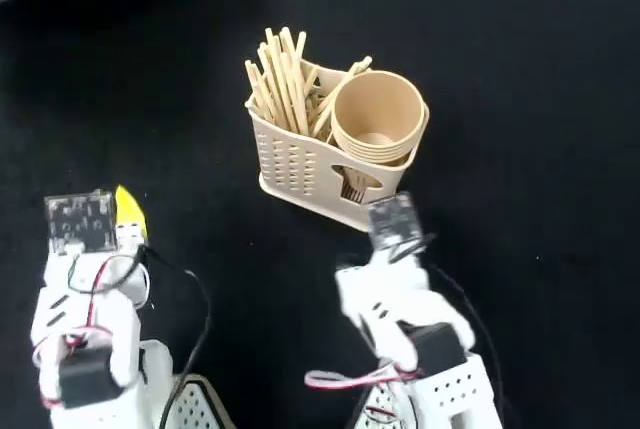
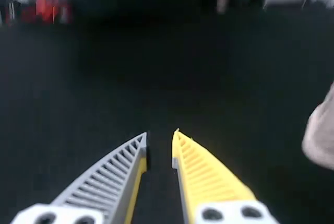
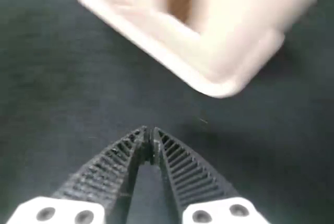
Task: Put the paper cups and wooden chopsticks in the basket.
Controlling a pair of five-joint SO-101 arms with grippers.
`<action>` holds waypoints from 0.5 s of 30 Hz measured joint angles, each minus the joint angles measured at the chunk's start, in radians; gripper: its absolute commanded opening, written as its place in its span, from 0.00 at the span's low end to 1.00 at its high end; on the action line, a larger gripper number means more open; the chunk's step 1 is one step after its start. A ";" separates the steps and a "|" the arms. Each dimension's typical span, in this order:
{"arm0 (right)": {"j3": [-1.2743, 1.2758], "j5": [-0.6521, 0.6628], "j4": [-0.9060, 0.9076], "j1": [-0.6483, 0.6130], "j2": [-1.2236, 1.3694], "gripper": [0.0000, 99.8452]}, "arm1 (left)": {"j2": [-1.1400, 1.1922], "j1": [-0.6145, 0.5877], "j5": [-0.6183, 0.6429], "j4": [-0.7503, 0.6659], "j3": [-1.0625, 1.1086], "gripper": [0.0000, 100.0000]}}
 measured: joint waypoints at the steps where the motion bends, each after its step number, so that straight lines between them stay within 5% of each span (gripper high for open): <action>1: 0.000 0.000 0.021 0.043 0.000 0.01 | 0.000 -0.023 0.000 0.000 0.049 0.09; 6: 0.000 0.000 0.080 0.158 0.000 0.01 | 0.008 -0.064 0.000 0.002 0.290 0.09; 15: 0.000 0.000 0.095 0.173 0.000 0.01 | 0.005 -0.147 0.000 0.049 0.298 0.09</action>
